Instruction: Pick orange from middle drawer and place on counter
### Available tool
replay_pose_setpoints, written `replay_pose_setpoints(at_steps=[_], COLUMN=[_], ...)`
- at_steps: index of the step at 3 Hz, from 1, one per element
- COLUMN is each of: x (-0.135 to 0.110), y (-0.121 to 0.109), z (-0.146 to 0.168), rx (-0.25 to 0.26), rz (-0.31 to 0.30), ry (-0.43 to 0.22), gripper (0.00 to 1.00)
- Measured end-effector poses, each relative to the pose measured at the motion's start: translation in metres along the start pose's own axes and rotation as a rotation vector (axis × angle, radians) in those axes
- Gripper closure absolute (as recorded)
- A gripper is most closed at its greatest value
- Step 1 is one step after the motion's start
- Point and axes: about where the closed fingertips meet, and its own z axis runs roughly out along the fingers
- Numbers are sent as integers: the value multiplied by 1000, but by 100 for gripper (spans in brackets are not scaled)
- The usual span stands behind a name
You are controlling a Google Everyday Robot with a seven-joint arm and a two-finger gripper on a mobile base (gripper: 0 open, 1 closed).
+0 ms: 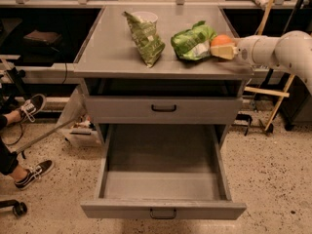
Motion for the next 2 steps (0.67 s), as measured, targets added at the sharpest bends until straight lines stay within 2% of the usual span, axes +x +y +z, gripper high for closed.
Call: replay_pose_setpoints(at_steps=[1, 2], x=[0, 0], y=[0, 0], z=[0, 0], rx=[0, 0], rz=[0, 0], ry=[0, 0], gripper=[81, 58])
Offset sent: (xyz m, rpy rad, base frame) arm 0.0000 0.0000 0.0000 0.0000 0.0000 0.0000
